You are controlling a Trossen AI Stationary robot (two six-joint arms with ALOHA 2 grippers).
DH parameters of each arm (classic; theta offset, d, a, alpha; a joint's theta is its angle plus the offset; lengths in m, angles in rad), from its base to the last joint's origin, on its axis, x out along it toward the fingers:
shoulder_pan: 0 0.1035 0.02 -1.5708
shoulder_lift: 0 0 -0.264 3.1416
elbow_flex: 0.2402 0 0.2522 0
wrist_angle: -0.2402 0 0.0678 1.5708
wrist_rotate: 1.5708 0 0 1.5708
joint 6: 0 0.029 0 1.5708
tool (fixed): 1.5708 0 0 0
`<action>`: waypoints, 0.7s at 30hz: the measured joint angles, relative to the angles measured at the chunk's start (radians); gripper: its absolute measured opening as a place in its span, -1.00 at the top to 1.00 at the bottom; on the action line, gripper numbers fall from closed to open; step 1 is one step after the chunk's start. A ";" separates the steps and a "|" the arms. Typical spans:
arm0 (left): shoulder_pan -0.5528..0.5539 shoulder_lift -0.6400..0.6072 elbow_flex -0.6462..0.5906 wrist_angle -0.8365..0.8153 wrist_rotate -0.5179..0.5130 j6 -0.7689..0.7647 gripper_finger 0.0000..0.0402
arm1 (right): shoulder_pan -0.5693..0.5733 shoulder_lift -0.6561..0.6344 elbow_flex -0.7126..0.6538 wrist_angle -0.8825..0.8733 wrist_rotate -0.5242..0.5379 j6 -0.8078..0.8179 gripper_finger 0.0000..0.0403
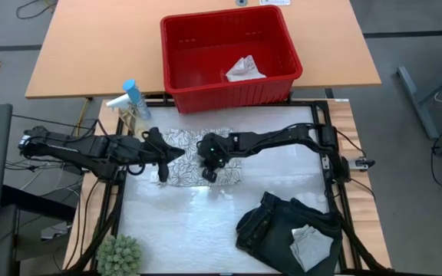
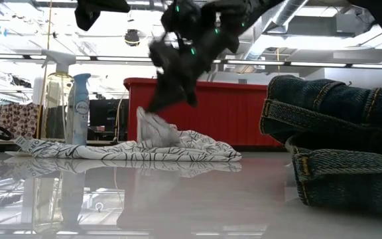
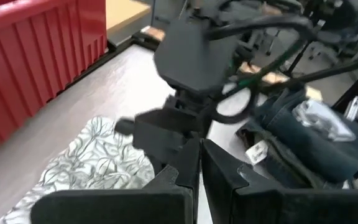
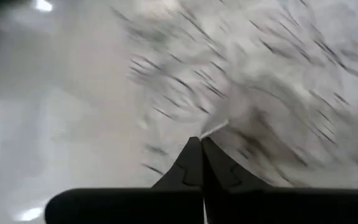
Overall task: Fold Laundry from Bin
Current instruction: Fold the white from the red laundry bin
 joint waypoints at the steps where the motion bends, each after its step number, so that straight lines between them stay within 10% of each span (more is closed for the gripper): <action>1: 0.000 -0.002 0.000 0.011 -0.001 0.000 0.97 | 0.008 0.000 0.008 0.018 -0.015 0.007 0.93; 13: 0.000 -0.003 0.000 0.084 0.000 0.018 0.97 | 0.030 0.071 0.032 0.314 -0.034 0.041 0.89; 21: 0.000 0.005 0.000 0.087 0.007 0.004 0.97 | 0.015 0.104 0.037 0.323 -0.094 0.085 0.15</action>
